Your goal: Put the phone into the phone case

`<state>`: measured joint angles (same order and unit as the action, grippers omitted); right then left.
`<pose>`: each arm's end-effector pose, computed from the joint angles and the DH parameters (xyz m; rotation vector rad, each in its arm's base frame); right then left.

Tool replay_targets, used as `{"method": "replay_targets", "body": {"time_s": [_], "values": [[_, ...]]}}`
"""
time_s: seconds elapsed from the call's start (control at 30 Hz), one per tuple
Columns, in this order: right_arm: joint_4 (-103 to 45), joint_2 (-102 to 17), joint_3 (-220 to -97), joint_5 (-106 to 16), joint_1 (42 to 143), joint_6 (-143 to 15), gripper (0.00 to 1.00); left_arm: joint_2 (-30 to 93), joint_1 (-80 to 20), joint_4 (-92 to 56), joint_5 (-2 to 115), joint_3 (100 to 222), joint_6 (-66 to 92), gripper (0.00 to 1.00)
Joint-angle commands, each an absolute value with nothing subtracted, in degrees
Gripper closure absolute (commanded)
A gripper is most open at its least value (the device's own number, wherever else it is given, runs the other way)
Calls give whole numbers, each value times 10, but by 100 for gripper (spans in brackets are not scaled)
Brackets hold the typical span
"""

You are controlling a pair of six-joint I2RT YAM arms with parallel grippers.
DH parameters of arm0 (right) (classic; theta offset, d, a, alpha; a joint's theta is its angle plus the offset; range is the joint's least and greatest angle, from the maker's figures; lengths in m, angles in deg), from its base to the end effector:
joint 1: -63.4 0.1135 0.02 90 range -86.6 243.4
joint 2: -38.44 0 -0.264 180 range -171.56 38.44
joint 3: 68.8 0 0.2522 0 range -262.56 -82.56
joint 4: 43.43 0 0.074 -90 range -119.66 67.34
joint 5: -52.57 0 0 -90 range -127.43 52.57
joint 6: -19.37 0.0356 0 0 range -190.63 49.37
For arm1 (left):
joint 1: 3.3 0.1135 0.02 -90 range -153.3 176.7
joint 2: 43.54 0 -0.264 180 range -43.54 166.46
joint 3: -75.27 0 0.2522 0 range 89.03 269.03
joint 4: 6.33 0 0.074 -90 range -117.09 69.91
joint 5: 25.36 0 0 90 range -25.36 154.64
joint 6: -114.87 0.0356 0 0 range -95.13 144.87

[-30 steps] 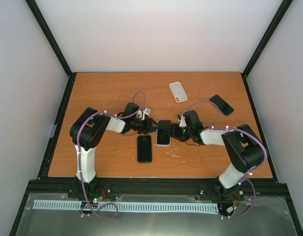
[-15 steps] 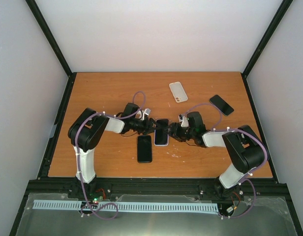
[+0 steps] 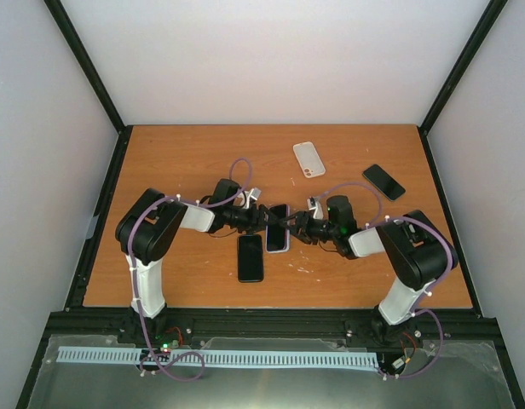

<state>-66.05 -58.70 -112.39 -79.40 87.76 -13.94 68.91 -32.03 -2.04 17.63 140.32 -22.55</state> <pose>0.2533 0.1408 0.1209 0.1629 2.3863 1.5419 0.3060 -0.1975 0.1047 0.0604 2.5884 -1.5515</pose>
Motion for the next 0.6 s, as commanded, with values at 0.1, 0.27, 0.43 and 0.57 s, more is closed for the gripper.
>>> {"method": "replay_targets", "body": {"time_s": [0.1,0.27,0.43,0.57], "values": [[-732,-618,-1119,-824,878,-128,57,684,-332,-33,147,1391,-214,40],[-691,-618,-1126,-801,878,-151,74,682,-333,-43,154,1393,-210,40],[-661,-623,-1135,-789,878,-162,89,685,-333,-51,163,1394,-209,40],[-649,-629,-1140,-786,878,-164,93,689,-333,-54,165,1396,-211,40]]}}
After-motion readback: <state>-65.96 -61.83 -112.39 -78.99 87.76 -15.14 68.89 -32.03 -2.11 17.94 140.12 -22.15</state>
